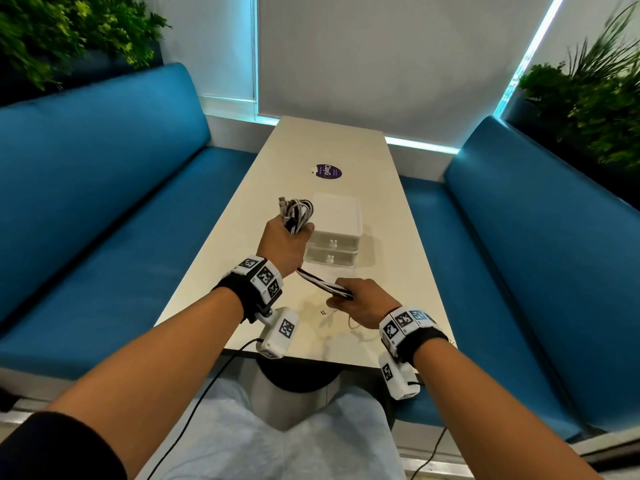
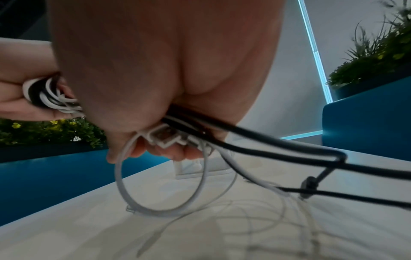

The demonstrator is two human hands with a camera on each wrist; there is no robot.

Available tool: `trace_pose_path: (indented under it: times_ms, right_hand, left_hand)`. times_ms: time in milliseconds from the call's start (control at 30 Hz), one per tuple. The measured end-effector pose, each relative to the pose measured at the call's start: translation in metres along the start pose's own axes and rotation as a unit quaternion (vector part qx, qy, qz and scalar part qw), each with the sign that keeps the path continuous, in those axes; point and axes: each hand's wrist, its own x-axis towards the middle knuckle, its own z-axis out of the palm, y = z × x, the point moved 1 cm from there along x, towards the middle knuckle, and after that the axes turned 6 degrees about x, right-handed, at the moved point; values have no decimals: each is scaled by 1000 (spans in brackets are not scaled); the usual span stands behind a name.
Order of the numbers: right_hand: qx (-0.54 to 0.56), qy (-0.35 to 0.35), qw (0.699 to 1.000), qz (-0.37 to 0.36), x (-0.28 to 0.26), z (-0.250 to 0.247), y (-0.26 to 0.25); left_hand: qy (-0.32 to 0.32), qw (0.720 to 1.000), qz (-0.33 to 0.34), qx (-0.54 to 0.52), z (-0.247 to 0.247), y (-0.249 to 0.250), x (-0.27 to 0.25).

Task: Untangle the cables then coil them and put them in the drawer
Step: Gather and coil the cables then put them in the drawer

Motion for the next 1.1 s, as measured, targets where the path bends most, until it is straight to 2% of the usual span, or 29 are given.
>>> trace_pose_path:
  times_ms: [133, 233, 300, 400, 533, 633, 767, 900, 1033, 1100]
  right_hand:
    - [-12, -14, 999, 26, -4, -4, 12]
    - [-54, -14, 995, 78, -13, -9, 31]
    - [-93, 18, 990, 104, -18, -11, 46]
    - [-122, 79, 985, 90, -20, -17, 54]
    - [-181, 114, 971, 103, -30, -28, 63]
    - [-120, 105, 978, 134, -35, -33, 73]
    - [-148, 58, 977, 145, -31, -28, 78]
    - [-78, 52, 982, 164, -39, -31, 78]
    - [-184, -31, 963, 194, -56, -37, 82]
    - [-221, -10, 954, 202, -60, -39, 91]
  left_hand:
    - [-21, 999, 32, 26, 3, 6, -5]
    - [20, 999, 18, 25, -4, 13, 7]
    - [34, 999, 3, 8, -10, 16, 13]
    - [30, 999, 7, 10, -11, 18, 13]
    - [56, 998, -9, -4, -17, 19, 18]
    - [68, 998, -16, -1, -25, 15, 20]
    - [65, 998, -17, 1, -21, 9, 17]
    - [60, 998, -13, 7, -22, 11, 18]
    - [72, 997, -11, 34, -27, 11, 22]
    - [67, 997, -8, 30, -27, 10, 21]
